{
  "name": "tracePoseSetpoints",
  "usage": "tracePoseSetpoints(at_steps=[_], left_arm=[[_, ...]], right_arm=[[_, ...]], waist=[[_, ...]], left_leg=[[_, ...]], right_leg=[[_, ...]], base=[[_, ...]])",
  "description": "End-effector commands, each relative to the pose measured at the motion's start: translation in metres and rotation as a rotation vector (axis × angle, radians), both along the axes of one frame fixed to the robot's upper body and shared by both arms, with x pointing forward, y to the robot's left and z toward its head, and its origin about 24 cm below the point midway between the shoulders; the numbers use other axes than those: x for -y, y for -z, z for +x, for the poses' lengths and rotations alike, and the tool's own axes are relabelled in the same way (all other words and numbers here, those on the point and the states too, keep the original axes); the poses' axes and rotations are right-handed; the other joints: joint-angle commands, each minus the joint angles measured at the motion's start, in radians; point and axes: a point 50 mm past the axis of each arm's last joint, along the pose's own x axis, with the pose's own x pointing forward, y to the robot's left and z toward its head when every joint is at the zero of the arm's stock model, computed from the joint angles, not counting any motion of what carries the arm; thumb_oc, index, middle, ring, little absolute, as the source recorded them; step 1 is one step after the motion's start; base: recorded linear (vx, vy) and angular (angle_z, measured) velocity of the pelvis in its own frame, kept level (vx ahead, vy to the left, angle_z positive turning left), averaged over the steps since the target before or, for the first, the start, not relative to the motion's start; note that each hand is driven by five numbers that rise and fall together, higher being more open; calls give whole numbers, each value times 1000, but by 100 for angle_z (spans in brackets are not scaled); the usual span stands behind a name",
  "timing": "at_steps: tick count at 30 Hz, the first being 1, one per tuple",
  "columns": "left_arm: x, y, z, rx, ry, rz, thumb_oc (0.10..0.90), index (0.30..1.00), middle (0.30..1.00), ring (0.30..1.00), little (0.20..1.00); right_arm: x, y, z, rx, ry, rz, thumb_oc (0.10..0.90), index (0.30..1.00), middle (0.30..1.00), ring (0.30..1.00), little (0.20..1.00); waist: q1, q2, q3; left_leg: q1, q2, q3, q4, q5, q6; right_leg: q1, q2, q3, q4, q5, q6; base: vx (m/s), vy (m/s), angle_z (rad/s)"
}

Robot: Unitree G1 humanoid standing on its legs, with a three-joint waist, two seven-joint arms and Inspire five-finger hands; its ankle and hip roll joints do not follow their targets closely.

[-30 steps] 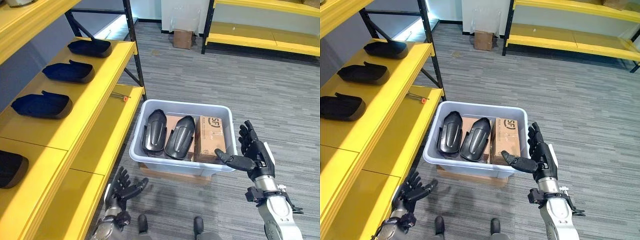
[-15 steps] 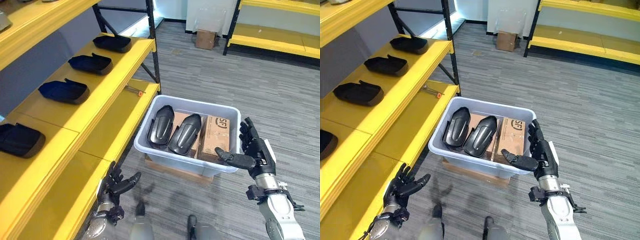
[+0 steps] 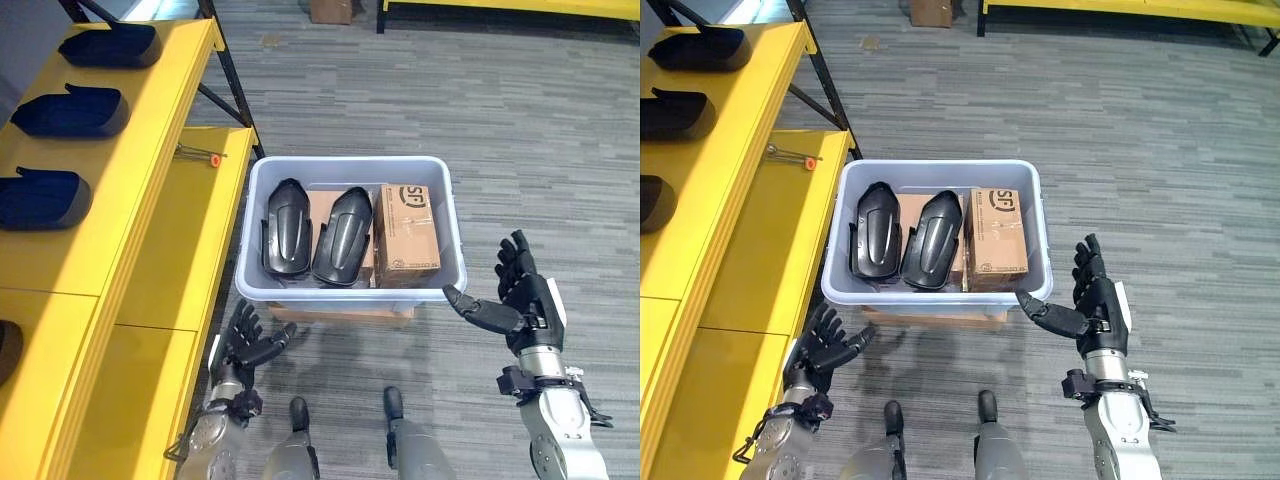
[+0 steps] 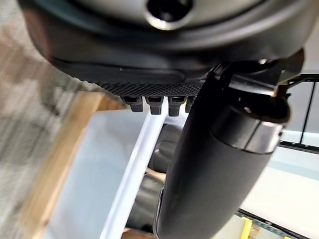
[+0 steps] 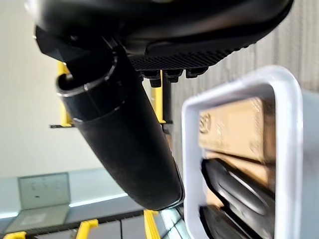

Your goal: Move parts from the plastic box to the shelf.

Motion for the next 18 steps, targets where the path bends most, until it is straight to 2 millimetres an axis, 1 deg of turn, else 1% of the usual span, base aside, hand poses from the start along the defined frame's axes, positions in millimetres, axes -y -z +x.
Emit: tracePoseSetpoints(at_steps=[1, 2, 7, 9, 10, 11, 13, 14, 15, 18], left_arm=[[-28, -35, -8, 163, -29, 136, 900, 1000, 1000, 1000, 1000], [-28, -37, -7, 167, -23, 142, 900, 1000, 1000, 1000, 1000], [-27, -39, -6, 171, -8, 152, 900, 1000, 1000, 1000, 1000], [-28, -41, -6, 179, -7, 153, 900, 1000, 1000, 1000, 1000], [-29, -42, -6, 181, -10, 159, 900, 1000, 1000, 1000, 1000], [-29, -42, -6, 182, -10, 159, 900, 1000, 1000, 1000, 1000], [-30, -45, -5, 193, -9, 164, 900, 1000, 1000, 1000, 1000], [-30, -45, -4, 193, -9, 164, 900, 1000, 1000, 1000, 1000], [-30, -50, -1, 209, -4, 173, 900, 1000, 1000, 1000, 1000], [-26, -53, 5, 220, 13, 173, 900, 1000, 1000, 1000, 1000]], right_arm=[[-4, -53, 1, 287, -19, -25, 900, 1000, 1000, 1000, 1000], [-2, -54, 0, 289, -10, -27, 900, 1000, 1000, 1000, 1000], [2, -59, -2, 307, 17, -72, 900, 1000, 1000, 1000, 1000], [5, -65, -4, 327, 46, -141, 900, 1000, 1000, 1000, 1000], [8, -73, -4, 357, 73, -216, 900, 1000, 1000, 1000, 1000], [8, -73, -4, 357, 74, -217, 900, 1000, 1000, 1000, 1000], [12, -80, -3, 380, 103, -291, 900, 1000, 1000, 1000, 1000], [12, -81, -3, 380, 104, -291, 900, 1000, 1000, 1000, 1000], [15, -99, 6, 433, 152, -473, 900, 1000, 1000, 1000, 1000], [7, -117, 18, 497, 144, -599, 900, 1000, 1000, 1000, 1000]], waist=[[6, -61, -83], [2, -68, -77], [-8, -78, -63], [-11, -81, -57], [-12, -85, -46], [-12, -84, -47], [-11, -87, -36], [-11, -87, -36], [-4, -90, -18], [7, -92, -4]], left_leg=[[-138, 86, -44, 111, 10, -15], [-152, 83, -41, 124, 1, -12], [-173, 80, -40, 139, -12, -9], [-185, 79, -39, 141, -14, -9], [-199, 79, -43, 144, -15, -8], [-200, 79, -43, 145, -15, -8], [-213, 80, -45, 144, -12, -9], [-214, 80, -46, 144, -12, -9], [-237, 81, -57, 141, -5, -11], [-247, 83, -66, 137, 2, -14]], right_leg=[[142, -96, -1, -47, -52, 59], [135, -103, -5, -49, -44, 63], [119, -112, -17, -56, -29, 70], [109, -114, -20, -59, -18, 74], [97, -115, -22, -62, -13, 77], [95, -114, -23, -61, -13, 77], [84, -114, -28, -61, -11, 77], [83, -114, -28, -61, -11, 77], [68, -113, -41, -62, -7, 77], [64, -110, -52, -61, -11, 75]], base=[[25, 66, -11], [25, 66, 1], [11, 40, 0], [3, 15, -1], [0, 0, 0], [0, 0, 0], [0, 0, 0], [0, 0, 0], [0, 0, 0], [-13, -16, 10]])
